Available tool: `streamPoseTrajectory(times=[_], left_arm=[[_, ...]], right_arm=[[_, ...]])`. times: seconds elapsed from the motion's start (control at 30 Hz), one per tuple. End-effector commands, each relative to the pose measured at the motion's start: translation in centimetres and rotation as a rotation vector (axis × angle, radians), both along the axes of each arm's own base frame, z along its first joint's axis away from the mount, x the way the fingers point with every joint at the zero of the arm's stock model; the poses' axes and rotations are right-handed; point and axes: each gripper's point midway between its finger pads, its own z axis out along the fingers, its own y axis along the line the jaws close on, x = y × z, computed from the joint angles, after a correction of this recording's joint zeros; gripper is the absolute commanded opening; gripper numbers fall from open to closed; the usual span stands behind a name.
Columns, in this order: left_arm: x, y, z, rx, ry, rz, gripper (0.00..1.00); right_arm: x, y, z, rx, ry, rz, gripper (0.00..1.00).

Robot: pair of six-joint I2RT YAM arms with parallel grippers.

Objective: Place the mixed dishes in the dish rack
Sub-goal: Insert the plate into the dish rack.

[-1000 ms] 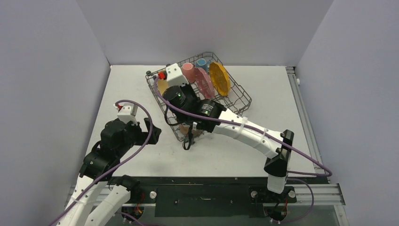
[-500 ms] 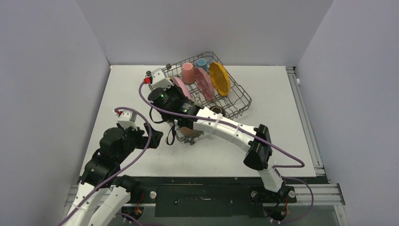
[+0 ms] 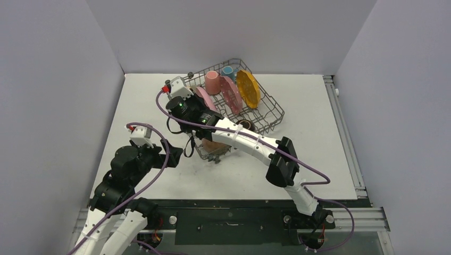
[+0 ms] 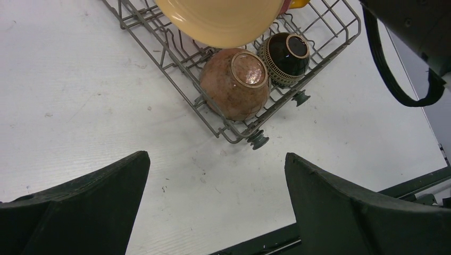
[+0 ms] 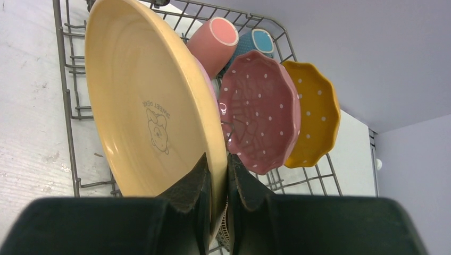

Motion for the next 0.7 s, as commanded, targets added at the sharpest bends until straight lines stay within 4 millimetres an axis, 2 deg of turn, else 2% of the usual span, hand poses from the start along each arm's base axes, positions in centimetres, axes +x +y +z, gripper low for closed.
streamPoseTrajectory(times=[0.0,0.37,0.67], left_arm=[[0.6,0.4,1.4,-0.024,-0.051,0.036,0.96],[0.7,0.6,1.3,-0.022,-0.048,0.048,0.96],[0.7,0.7,1.3,-0.022,-0.049,0.052,0.96]], right_arm=[[1.1,0.7,1.9,0.084,-0.040,-0.002,0.00],[1.8,2.2,-1.2,0.091,-0.001,0.018,0.00],[2.4,2.6,-3.1,0.099,0.025,0.016,0.00]])
